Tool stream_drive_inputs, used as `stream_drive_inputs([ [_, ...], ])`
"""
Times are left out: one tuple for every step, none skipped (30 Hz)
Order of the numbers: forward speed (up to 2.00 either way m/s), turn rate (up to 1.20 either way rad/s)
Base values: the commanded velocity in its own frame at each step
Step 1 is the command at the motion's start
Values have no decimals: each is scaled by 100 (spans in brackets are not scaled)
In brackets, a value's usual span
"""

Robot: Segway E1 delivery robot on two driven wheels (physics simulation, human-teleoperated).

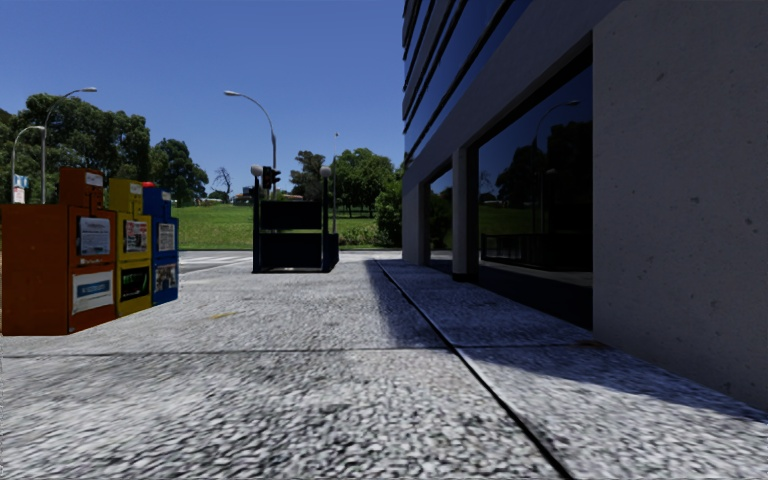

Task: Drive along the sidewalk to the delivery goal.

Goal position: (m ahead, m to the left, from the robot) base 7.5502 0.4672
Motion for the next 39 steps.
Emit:
stream_drive_inputs([
  [200,0],
  [200,0],
  [200,0],
  [200,0],
  [200,0],
  [200,0],
  [200,0],
  [200,0],
  [200,0],
  [200,0],
  [200,0],
  [200,0],
  [200,0],
  [200,0],
  [200,0],
  [200,0],
  [200,0],
  [200,0],
  [200,0],
  [200,0],
  [200,0],
  [200,0],
  [200,0],
  [200,0],
  [200,0],
  [200,0],
  [200,0],
  [200,0],
  [200,0],
  [200,0],
  [200,0],
  [200,0],
  [200,0],
  [200,0],
  [200,0],
  [200,0],
  [200,0],
  [200,0],
  [200,0],
])
